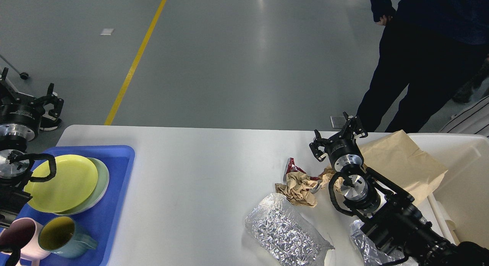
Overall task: Tidy desktop
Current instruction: 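Open the left gripper and withdraw it from the tray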
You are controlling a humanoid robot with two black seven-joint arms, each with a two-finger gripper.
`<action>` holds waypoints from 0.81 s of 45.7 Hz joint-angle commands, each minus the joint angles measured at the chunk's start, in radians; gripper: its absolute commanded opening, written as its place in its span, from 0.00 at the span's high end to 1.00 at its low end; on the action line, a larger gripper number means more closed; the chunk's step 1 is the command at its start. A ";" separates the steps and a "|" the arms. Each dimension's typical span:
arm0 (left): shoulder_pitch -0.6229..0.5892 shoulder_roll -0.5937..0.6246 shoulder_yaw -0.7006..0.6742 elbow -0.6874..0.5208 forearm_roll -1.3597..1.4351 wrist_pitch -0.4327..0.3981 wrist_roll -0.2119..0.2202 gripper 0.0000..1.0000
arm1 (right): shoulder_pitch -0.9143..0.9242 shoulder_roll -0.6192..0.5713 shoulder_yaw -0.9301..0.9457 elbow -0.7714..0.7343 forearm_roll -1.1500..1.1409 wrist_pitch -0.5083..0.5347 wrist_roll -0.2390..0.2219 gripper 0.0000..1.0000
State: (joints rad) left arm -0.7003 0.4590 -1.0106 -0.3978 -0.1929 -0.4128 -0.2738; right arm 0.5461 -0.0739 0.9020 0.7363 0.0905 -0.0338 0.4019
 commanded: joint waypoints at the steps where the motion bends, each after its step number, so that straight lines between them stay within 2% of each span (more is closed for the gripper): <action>1: -0.005 0.000 0.055 -0.001 0.001 0.042 -0.002 0.04 | 0.000 0.000 0.000 0.000 0.000 0.000 0.000 0.00; 22: -0.039 -0.002 0.067 -0.024 0.000 0.029 -0.002 0.04 | 0.000 0.000 0.000 0.000 0.000 0.000 0.000 0.00; 27: -0.038 -0.005 0.070 -0.035 -0.002 -0.020 0.002 0.04 | 0.000 0.000 0.000 0.000 0.000 0.000 0.000 0.00; 30: -0.034 -0.019 0.070 -0.035 -0.002 -0.053 0.027 0.04 | 0.000 0.000 0.000 0.000 0.000 0.000 0.000 0.00; 33: -0.027 -0.039 0.070 -0.035 -0.003 -0.063 0.091 0.04 | 0.000 0.000 0.000 0.000 0.000 0.000 0.000 0.00; 37: -0.016 -0.065 0.070 -0.033 -0.002 -0.069 0.201 0.04 | 0.000 0.000 -0.002 0.000 0.000 0.000 0.000 0.00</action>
State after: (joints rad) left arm -0.7301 0.4257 -0.9401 -0.4321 -0.1957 -0.4701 -0.1950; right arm 0.5461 -0.0738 0.9020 0.7363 0.0905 -0.0337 0.4019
